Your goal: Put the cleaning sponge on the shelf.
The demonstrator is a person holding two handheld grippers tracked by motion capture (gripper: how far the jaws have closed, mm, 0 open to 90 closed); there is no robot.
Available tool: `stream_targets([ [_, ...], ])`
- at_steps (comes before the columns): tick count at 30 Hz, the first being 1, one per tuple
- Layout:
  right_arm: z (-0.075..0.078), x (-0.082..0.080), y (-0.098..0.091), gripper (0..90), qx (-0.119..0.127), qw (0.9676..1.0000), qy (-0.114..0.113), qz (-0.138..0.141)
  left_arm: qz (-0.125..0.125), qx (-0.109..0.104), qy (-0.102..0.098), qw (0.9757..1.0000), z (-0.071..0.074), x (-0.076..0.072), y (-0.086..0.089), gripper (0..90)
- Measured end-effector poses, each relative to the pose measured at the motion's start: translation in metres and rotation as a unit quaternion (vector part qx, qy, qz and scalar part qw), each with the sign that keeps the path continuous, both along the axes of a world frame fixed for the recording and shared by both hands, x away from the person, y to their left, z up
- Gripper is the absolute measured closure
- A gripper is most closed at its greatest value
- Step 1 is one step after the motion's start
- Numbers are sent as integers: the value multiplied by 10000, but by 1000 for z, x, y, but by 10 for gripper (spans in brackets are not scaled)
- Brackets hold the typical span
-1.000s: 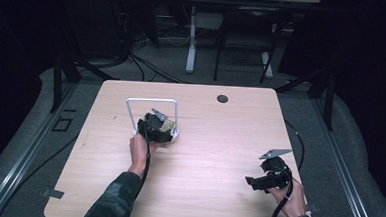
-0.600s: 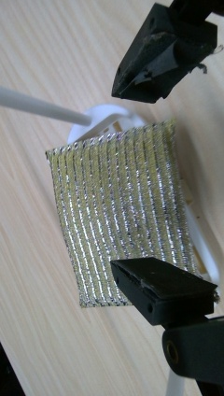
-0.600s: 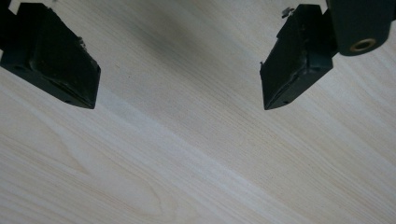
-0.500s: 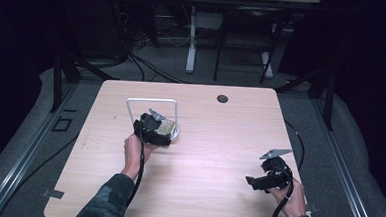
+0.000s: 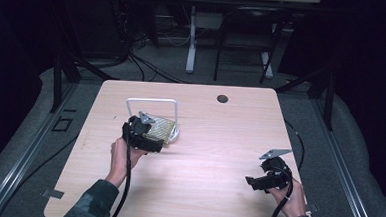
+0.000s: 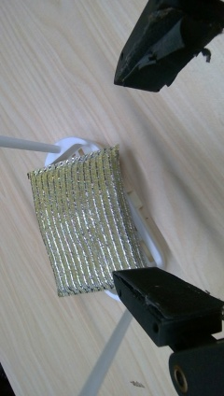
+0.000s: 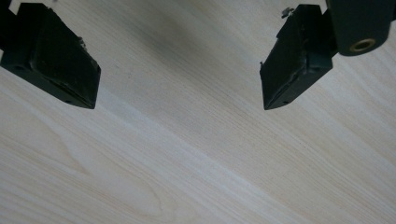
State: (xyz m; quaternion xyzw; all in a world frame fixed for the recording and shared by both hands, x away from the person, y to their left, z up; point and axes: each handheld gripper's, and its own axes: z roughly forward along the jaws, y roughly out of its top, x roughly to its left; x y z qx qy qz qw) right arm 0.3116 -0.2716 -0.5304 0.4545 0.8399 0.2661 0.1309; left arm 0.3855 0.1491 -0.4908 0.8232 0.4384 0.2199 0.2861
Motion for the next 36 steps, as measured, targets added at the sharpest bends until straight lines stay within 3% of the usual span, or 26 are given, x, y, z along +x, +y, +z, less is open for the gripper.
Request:
stream_targets([
  [11, 0, 0, 0, 117, -16, 10000, 3, -5, 53, -36, 47, 10000, 11, -21, 28, 33],
  [20, 0, 0, 0, 119, -46, 10000, -27, -6, 161, -101, 126, 9997, 11, -42, 53, 9],
  [36, -1, 0, 1, 125, -46, 10000, 28, -14, 436, -180, 333, 9983, -9, -78, 96, 2],
])
